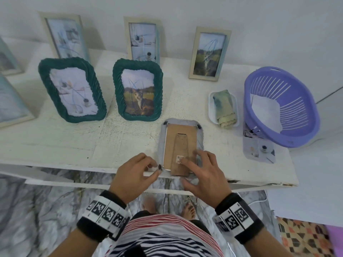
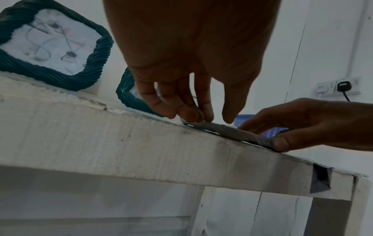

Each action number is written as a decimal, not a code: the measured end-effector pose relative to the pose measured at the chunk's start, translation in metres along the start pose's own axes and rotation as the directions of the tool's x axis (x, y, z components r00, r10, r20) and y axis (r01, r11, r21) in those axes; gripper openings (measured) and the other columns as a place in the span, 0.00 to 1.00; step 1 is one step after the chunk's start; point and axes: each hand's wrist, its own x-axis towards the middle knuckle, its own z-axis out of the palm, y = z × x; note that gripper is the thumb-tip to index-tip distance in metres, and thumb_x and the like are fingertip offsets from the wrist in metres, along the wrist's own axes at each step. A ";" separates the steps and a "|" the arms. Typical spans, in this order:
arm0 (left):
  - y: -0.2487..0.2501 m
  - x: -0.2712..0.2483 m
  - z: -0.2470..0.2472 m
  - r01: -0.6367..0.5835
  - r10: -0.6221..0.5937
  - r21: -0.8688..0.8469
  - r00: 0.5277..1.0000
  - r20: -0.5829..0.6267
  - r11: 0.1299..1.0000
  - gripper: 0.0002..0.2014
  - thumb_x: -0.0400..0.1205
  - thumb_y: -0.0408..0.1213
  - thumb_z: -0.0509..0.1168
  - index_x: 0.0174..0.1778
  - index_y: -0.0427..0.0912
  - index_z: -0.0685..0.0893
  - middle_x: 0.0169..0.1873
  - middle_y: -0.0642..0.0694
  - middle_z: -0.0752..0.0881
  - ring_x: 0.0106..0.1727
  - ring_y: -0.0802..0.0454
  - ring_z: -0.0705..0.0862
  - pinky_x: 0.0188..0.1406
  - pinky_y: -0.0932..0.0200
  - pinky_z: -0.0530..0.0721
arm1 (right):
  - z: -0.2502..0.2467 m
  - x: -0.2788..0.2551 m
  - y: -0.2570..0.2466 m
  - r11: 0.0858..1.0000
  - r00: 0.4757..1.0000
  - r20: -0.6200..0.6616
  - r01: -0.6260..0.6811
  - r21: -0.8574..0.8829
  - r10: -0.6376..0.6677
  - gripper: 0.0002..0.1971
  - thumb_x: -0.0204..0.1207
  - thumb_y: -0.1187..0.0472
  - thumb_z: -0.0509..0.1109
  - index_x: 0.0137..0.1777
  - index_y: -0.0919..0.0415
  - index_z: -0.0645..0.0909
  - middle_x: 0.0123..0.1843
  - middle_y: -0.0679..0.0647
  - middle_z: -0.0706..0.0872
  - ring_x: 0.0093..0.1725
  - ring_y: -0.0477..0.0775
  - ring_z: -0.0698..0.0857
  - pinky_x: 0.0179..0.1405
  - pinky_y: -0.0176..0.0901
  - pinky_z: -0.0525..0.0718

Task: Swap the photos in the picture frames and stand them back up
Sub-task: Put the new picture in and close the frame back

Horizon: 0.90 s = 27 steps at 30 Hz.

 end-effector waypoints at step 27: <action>0.005 0.006 0.004 0.033 -0.028 -0.326 0.999 0.018 0.945 0.06 0.79 0.33 0.74 0.49 0.45 0.92 0.38 0.58 0.84 0.42 0.58 0.85 0.46 0.62 0.88 | 0.010 -0.002 0.005 1.000 0.998 -0.058 0.005 0.010 -0.004 0.24 0.70 0.42 0.68 0.64 0.49 0.83 0.65 0.61 0.78 0.66 0.65 0.75 0.45 0.52 0.89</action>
